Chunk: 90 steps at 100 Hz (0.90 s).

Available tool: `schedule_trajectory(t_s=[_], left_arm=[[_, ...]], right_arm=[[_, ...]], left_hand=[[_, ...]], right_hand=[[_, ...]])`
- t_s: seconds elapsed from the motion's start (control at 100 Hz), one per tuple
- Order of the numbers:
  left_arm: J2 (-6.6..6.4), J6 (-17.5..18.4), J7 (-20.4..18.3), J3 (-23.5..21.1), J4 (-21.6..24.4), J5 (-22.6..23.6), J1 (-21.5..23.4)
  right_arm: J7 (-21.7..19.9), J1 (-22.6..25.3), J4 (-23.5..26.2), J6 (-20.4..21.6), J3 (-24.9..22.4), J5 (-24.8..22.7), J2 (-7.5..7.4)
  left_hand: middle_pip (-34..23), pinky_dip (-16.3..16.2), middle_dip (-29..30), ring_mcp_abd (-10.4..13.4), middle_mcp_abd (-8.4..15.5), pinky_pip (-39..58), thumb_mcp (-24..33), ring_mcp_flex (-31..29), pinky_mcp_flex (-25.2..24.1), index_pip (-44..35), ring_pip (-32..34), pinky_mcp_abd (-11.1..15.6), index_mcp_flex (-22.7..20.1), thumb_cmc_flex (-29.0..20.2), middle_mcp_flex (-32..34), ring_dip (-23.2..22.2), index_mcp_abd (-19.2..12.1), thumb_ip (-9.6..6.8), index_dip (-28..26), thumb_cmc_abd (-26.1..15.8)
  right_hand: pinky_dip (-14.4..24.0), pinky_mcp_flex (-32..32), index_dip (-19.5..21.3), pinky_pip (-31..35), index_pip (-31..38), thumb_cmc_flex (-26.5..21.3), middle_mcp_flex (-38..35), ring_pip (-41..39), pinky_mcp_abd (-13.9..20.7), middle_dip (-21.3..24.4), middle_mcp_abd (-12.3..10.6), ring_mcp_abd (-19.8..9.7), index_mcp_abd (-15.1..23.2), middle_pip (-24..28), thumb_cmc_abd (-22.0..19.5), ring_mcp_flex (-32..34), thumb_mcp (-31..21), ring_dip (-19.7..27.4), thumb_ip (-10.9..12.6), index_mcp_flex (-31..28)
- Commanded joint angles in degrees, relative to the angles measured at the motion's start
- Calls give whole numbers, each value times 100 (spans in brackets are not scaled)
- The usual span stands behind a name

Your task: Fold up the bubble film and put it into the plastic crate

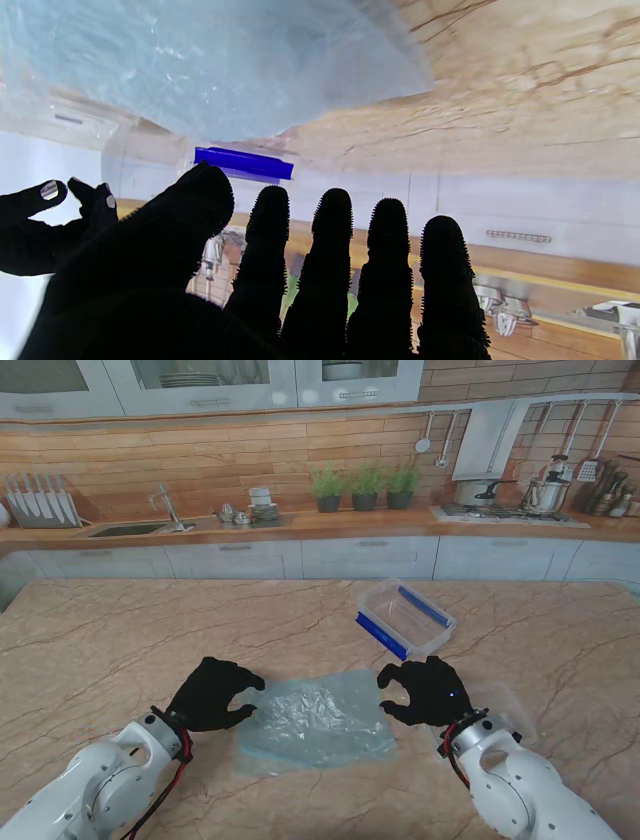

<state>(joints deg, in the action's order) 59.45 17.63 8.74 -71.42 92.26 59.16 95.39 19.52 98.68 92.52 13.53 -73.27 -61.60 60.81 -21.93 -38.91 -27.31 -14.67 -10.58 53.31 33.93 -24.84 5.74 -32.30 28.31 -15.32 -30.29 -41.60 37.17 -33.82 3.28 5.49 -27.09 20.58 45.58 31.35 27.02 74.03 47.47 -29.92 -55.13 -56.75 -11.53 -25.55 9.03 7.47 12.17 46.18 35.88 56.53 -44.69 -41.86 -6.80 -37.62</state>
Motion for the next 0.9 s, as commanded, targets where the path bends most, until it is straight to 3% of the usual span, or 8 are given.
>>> schedule_trajectory(t_s=[0.0,0.06,0.27,0.39,0.55,0.73,0.89], left_arm=[[111,-33,-17,75,37,6,-98],[127,-85,-22,193,33,-72,-201],[179,-547,-140,753,-23,-364,-607],[175,-708,-378,1052,-112,-496,-823],[178,-876,-551,1417,-327,-665,-1082],[206,-1235,-525,1843,-649,-710,-1407],[258,-1593,-206,2265,-1022,-600,-1714]], right_arm=[[-115,42,132,-17,77,185,100],[-281,36,207,-126,131,432,133],[-751,-90,391,-911,455,965,198],[-808,-253,407,-1564,752,1089,241],[-1078,-568,300,-2126,1039,1215,252],[-1338,-942,64,-2591,1318,1431,270],[-1482,-1194,-126,-2855,1522,1693,298]], left_hand=[[-20,-129,-10,-128,-172,218,-140,-101,40,207,86,-84,61,-98,3,-92,92,-173,72,-212],[-25,-170,-10,-123,-183,393,-248,-126,78,216,154,-93,46,-111,20,-130,94,-184,85,-261],[30,-219,22,-175,-269,732,-502,-17,130,275,156,-119,-1,-179,-36,-130,136,-197,120,-341],[22,-237,21,-211,-293,864,-646,6,147,250,238,-118,-91,-202,-51,-179,116,-203,101,-383],[29,-275,22,-233,-306,999,-760,31,152,258,310,-93,-157,-262,-51,-239,109,-213,88,-414],[-14,-310,-7,-287,-350,1108,-831,119,77,281,388,-101,-88,-312,-110,-313,206,-235,82,-472],[-84,-328,-38,-332,-390,1227,-944,146,108,285,480,-148,2,-189,-140,-359,291,-235,86,-470]], right_hand=[[-64,-17,92,450,-392,289,-43,-212,-65,-48,172,253,-200,122,-259,119,72,-31,308,21],[-79,-67,489,498,-827,392,-9,-236,-115,-45,247,337,-326,105,-341,98,133,-32,485,58],[-35,-217,409,593,-1235,298,113,-270,-261,-24,485,553,-232,12,-408,-19,469,-48,514,164],[-5,-173,379,775,-1307,211,68,-458,-316,-85,578,583,-271,152,-399,51,580,-88,530,144],[-6,-155,334,903,-1424,187,79,-613,-336,-135,652,605,-374,278,-444,83,675,-115,537,273],[-25,-168,291,1006,-1529,116,106,-721,-346,-157,673,615,-526,369,-517,81,826,-114,555,400],[-61,-255,233,963,-1663,195,197,-686,-345,-143,703,640,-770,360,-525,2,881,-90,563,567]])
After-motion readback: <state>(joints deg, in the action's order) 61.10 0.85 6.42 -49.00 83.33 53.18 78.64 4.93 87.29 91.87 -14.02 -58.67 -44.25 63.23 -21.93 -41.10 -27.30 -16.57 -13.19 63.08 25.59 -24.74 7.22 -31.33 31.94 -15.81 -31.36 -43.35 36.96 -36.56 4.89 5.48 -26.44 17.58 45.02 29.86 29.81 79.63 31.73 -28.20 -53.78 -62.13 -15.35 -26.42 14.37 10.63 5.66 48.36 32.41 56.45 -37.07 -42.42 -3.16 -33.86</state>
